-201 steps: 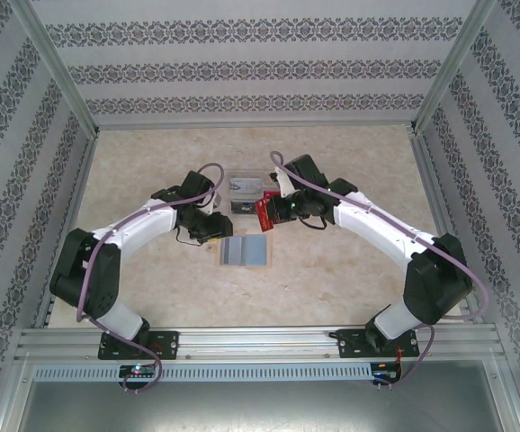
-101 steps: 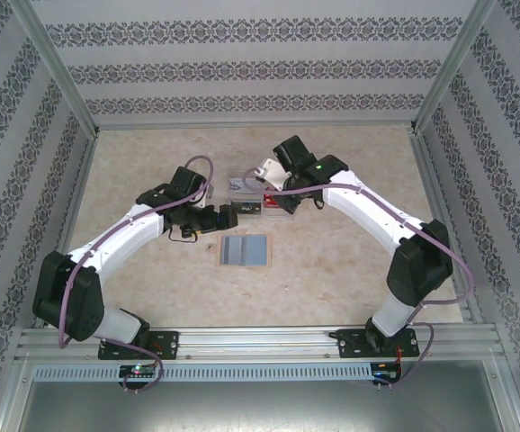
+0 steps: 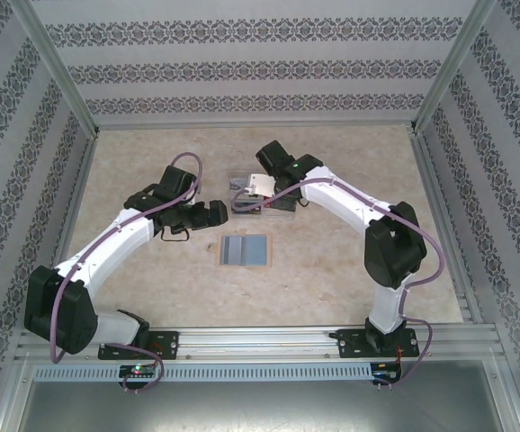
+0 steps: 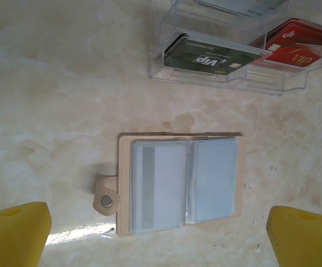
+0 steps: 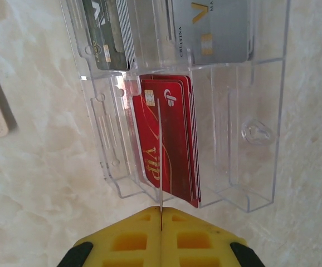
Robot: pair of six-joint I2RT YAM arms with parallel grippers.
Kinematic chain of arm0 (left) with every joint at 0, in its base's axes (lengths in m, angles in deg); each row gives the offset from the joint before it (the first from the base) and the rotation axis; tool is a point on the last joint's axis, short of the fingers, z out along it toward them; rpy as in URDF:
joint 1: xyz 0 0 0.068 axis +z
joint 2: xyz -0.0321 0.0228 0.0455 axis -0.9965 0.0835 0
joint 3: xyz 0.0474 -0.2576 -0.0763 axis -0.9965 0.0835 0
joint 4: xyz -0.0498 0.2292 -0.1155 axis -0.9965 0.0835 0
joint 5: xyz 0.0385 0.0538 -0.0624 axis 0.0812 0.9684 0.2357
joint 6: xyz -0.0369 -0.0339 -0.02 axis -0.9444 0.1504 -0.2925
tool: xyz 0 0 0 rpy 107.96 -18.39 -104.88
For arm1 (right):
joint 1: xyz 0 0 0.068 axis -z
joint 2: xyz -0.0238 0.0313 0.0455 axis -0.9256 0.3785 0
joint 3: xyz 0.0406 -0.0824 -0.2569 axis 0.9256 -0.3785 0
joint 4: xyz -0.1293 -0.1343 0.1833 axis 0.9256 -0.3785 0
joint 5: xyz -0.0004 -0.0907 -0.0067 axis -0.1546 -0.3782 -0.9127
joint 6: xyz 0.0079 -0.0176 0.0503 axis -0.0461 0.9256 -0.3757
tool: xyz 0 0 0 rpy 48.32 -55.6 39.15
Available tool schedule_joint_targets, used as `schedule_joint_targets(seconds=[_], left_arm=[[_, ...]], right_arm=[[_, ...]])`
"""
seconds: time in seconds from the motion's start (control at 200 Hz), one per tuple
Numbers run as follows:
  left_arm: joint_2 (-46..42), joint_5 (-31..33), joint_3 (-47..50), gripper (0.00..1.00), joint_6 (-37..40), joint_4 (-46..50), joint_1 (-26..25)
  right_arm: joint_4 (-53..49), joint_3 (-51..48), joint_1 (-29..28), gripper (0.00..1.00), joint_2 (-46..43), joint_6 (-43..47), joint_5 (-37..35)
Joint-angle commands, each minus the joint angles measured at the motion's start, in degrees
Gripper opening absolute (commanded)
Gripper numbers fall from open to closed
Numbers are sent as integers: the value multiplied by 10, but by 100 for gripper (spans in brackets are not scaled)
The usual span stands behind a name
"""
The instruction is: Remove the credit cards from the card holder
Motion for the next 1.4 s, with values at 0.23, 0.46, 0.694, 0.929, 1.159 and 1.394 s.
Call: schedule_joint_targets(seconds=[0.23, 0.46, 0.694, 0.929, 1.159, 1.394], left_arm=[[1, 6, 9, 100, -2, 15, 17], [7, -3, 9, 100, -3, 11, 20], [11, -9, 9, 100, -4, 9, 23], [13, -14, 10, 100, -3, 5, 24], [15, -16, 11, 100, -5, 6, 24], [6, -9, 20, 100, -8, 7, 24]], right_arm=[[10, 30, -5, 0, 39, 30, -14], [17, 30, -3, 0, 55, 33, -15], [17, 37, 1, 11, 65, 17, -19], [41, 42, 10, 33, 71, -7, -52], [61, 46, 20, 32, 65, -43, -67], [141, -18, 23, 21, -14, -126, -60]])
